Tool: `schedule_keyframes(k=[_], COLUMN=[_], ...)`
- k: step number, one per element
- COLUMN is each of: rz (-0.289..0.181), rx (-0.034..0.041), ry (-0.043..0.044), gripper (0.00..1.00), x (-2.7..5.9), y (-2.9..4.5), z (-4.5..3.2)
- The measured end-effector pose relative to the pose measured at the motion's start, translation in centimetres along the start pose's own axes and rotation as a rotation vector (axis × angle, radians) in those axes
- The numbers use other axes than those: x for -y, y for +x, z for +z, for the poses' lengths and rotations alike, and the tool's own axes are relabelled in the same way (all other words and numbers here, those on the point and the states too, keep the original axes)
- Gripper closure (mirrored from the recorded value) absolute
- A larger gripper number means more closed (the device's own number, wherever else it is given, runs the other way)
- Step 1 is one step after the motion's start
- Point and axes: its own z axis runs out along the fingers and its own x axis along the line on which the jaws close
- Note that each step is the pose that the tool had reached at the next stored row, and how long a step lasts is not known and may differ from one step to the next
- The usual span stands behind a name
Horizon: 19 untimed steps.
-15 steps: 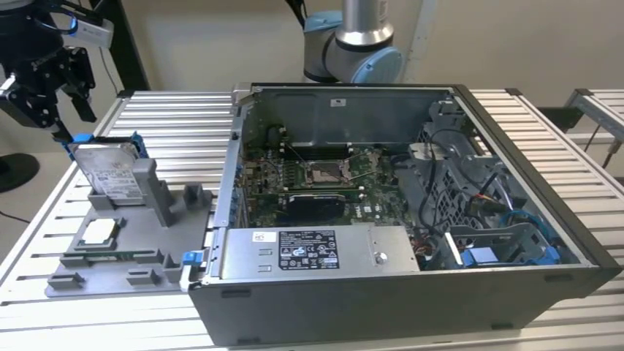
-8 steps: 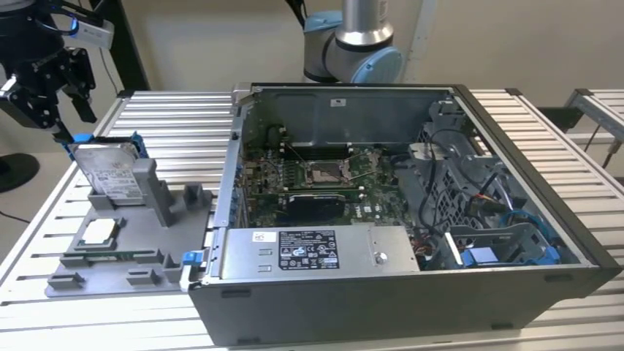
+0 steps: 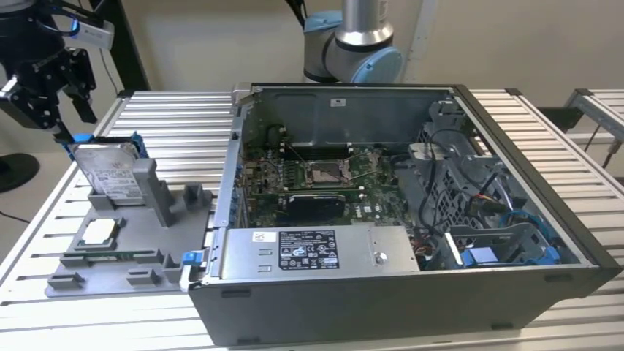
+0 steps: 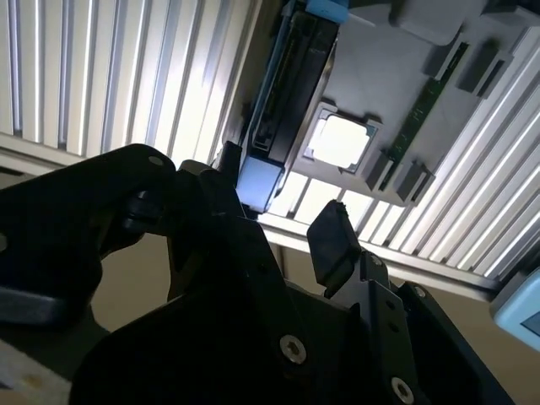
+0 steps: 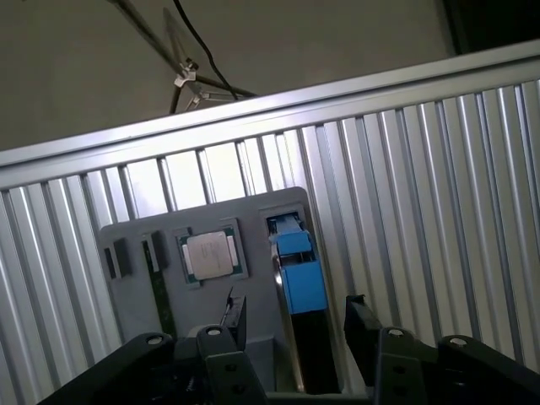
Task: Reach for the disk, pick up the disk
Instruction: 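Pick up the disk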
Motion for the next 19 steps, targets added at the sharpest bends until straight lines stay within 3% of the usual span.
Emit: schedule_keyframes(k=[19], rz=[-0.003], rx=[-0.0001], ry=[-0.0001], gripper=[0.00], x=[-0.05], y=[-0.19], z=[2.85])
